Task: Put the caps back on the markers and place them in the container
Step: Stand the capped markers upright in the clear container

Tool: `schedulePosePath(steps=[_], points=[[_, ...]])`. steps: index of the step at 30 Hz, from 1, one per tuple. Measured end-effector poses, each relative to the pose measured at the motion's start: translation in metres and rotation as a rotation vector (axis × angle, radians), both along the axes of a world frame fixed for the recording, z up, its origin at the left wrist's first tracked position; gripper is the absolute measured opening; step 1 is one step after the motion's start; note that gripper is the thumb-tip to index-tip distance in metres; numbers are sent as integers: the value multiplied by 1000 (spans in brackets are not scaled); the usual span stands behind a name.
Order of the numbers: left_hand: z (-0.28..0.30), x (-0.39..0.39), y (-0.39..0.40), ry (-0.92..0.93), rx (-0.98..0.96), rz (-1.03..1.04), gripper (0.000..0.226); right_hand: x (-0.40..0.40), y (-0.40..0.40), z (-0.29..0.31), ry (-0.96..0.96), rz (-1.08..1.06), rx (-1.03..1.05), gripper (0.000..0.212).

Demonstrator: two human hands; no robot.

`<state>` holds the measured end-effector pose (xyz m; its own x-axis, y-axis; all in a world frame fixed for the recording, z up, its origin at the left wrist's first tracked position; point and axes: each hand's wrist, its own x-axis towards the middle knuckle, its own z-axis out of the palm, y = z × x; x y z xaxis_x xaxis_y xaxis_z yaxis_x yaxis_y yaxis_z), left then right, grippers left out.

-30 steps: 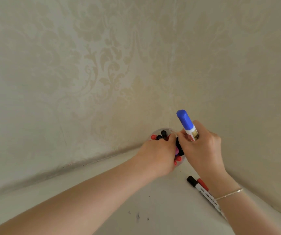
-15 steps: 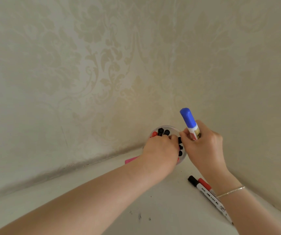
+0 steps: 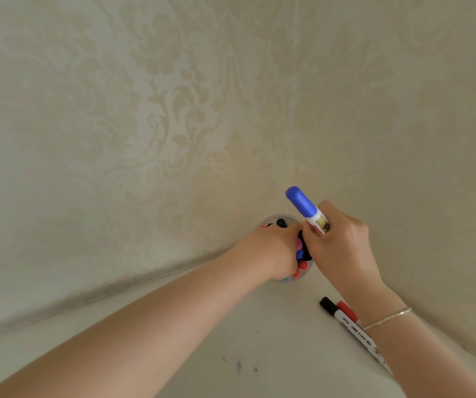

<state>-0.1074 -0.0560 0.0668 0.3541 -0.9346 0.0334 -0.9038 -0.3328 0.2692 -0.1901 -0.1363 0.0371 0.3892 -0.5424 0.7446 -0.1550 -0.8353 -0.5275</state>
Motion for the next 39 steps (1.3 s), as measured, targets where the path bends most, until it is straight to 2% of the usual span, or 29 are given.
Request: schedulePosePath(steps=[3, 5, 9, 12, 15, 21, 24, 27, 28, 30, 32, 34, 37, 39], points=[[-4, -8, -6, -373, 33, 40, 28, -2, -3, 2, -10, -3, -29, 35], [-8, -12, -6, -502, -19, 61, 35, -4, -4, 2, -14, -3, -34, 35], [-15, -17, -9, -502, -51, 137, 37, -5, -3, 0, -5, -2, -37, 34], [-13, -21, -11, -475, -8, 190, 41, -5, -3, 0, 4, 0, -13, 32], [-11, -26, -11, -522, 45, 204, 45, -7, -3, 1, 14, 2, -4, 30], [-9, -34, -3, -611, -1, 149, 32, -9, -8, 6, 40, -14, 71, 20], [-1, -34, 11, -495, -15, 123, 33, -7, -10, 8, 63, -31, 96, 25], [15, -24, 28, -365, 4, 72, 26, -6, -12, 12, 79, -31, 141, 19], [19, -20, 32, -273, -58, 67, 19, -7, -12, 13, 77, -29, 144, 21], [24, -7, 38, -68, -316, 80, 13, -7, -12, 16, 75, -26, 139, 27], [26, 9, 41, -13, -624, 144, 13, -8, -11, 18, 84, -24, 153, 28], [30, 27, 44, 18, -750, 223, 13, -8, -10, 19, 93, -23, 174, 27], [29, 48, 44, 180, -534, 233, 29, -8, -8, 22, 114, -15, 190, 20], [25, 50, 42, 220, -436, 177, 24, -8, -5, 24, 119, -9, 200, 15]])
